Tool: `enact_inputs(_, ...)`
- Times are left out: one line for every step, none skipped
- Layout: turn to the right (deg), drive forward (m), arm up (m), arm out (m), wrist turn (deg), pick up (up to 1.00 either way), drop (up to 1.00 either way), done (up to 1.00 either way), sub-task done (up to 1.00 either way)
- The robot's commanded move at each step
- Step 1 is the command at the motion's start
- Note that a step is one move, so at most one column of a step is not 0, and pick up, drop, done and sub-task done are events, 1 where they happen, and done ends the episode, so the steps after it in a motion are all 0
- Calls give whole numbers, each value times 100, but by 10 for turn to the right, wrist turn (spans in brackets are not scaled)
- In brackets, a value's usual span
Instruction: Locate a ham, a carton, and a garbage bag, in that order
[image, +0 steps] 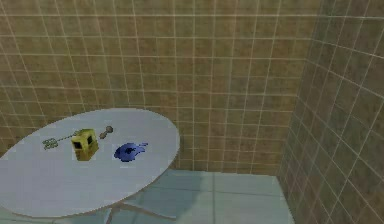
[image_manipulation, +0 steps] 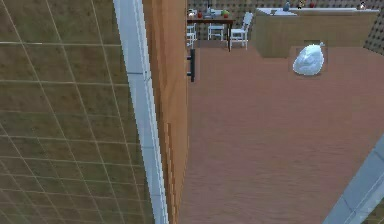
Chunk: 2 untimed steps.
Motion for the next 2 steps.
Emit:
enact_inputs(60, 0, 0, 0, 0, 0, 0, 0, 0)
enact_inputs(0, 30, 0, 0, 0, 0, 0, 0, 0)
